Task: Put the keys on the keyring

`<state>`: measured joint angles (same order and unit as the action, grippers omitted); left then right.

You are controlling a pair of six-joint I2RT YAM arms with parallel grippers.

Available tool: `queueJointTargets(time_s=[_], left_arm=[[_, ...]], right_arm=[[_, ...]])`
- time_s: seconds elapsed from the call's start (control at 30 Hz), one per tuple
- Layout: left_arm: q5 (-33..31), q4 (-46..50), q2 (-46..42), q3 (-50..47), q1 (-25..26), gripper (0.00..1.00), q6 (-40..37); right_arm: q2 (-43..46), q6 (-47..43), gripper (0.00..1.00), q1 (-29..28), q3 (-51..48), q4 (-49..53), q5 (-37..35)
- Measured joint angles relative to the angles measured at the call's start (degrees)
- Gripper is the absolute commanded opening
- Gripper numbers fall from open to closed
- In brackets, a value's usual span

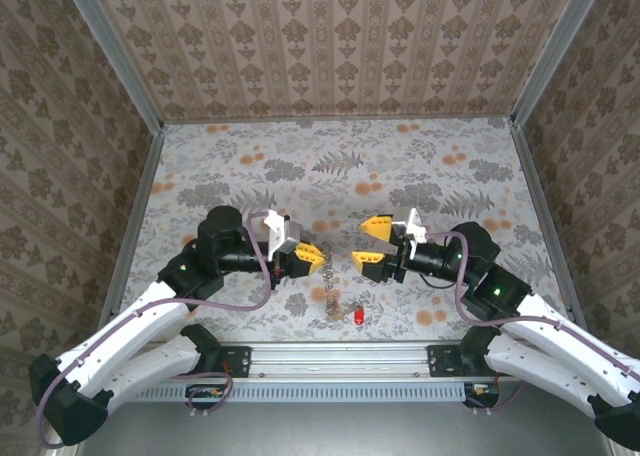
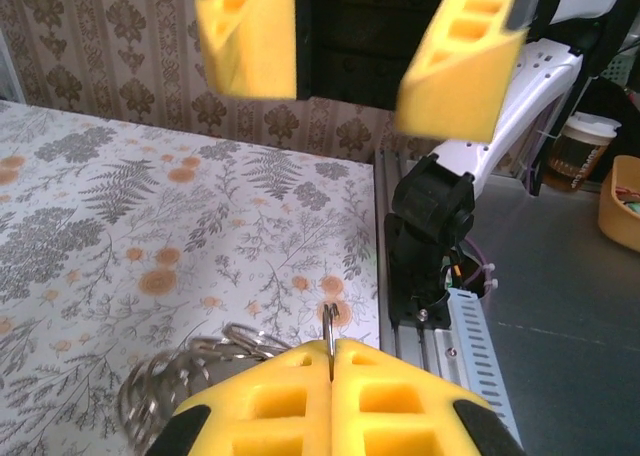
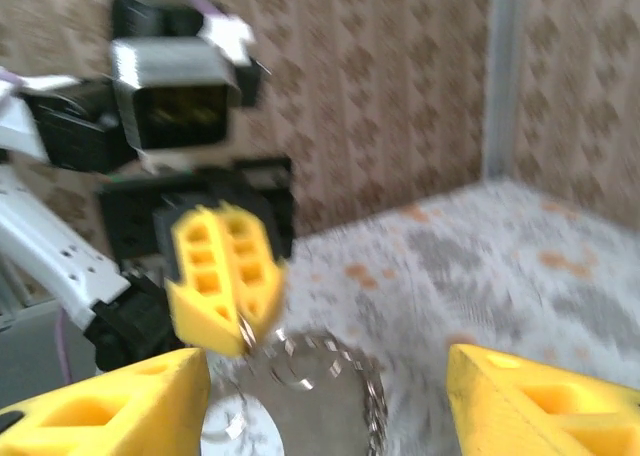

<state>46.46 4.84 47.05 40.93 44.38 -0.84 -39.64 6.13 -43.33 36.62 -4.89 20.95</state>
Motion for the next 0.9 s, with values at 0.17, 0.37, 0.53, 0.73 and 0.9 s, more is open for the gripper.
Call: queueJointTargets(time_s=[0.17,0.37,0.53,0.73,0.9], left_arm=[[-2.9,2.1,-1.2,0.0,1.2,0.0,-1.6],[-9.1,6.6,-2.1,0.3,1.3,0.0,-2.0],[-15.7,11.9,-5.6,0.4,1.3,0.0,-1.7],[-20.4,15.0,-8.7,0.4,-0.5,0.0,0.3],[-22.3,16.6,-9.1,0.4,-1.7,0.0,1.5]], right_arm=[[-1.0,5.3,0.71,0.0,-1.2,14.2,-7.4],[-5.8,13.2,0.66,0.0,-6.0,24.4,-10.4],[-11.0,18.1,0.64,-0.5,-9.5,26.1,-10.3],[-19.0,20.3,0.58,-3.0,-10.1,24.0,-10.0],[-26.6,21.6,0.49,-3.9,-9.1,22.4,-9.2]])
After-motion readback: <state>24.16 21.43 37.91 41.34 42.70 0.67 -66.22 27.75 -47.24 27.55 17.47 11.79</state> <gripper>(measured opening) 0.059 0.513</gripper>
